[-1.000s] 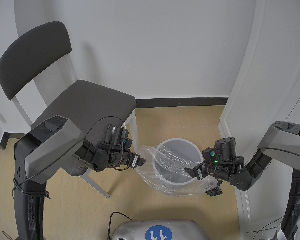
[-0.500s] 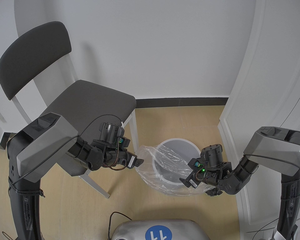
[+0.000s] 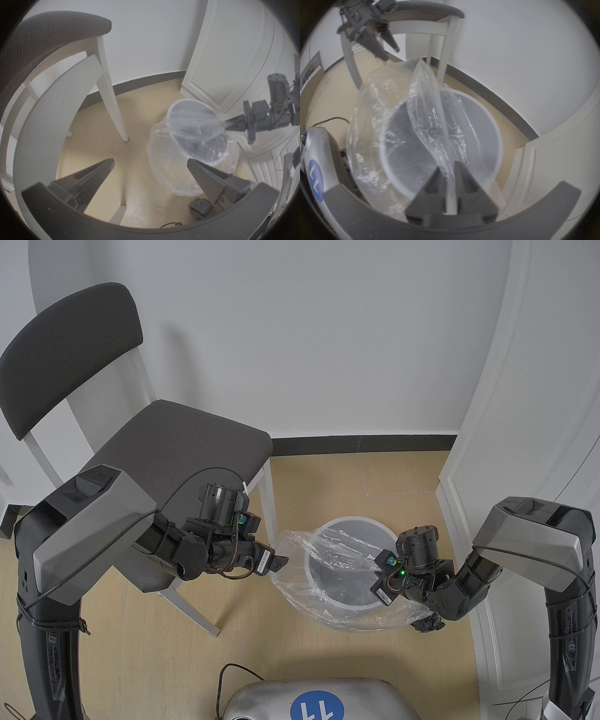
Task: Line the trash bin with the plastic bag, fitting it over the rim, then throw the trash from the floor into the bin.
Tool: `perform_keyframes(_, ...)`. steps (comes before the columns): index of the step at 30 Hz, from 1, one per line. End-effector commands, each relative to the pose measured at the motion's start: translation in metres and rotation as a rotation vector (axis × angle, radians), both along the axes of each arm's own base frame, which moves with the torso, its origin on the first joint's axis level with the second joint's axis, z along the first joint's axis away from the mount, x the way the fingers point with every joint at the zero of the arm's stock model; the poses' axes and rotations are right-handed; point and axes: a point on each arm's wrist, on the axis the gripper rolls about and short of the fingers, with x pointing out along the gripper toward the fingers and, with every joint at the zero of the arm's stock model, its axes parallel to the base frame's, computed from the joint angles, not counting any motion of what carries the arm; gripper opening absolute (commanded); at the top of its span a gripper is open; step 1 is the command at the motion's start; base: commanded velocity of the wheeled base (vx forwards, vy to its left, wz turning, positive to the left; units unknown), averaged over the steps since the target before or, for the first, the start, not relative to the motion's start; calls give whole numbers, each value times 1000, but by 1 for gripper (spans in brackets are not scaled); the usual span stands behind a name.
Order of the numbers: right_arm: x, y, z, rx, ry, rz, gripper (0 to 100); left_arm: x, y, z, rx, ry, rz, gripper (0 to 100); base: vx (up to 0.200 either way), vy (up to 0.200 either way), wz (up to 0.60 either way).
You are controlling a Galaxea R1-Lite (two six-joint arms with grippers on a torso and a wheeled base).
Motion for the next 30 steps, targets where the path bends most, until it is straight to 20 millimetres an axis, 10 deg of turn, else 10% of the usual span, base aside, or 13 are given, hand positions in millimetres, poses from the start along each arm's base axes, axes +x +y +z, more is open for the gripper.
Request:
perform_keyframes(1,28,-17,12,32,-70,-64,0,0,0,0,-2,0,2,100,0,0,0)
perform_keyframes(15,108,-34,13,202,-243,-286,0,9,-5,0,-55,-59,24,100,0,0,0)
perform_keyframes(25,125,-32,3,248,-284,-333,0,13,-7,-3,-81,-100,28,100,0,0,0)
perform_keyframes(26,125,-32,3,248,-284,-333,100,13,-7,-3,-81,-100,28,100,0,0,0)
perform_keyframes(30,125,-32,10,263,-300,-336,100,14,-9,-4,-85,-102,24,100,0,0,0)
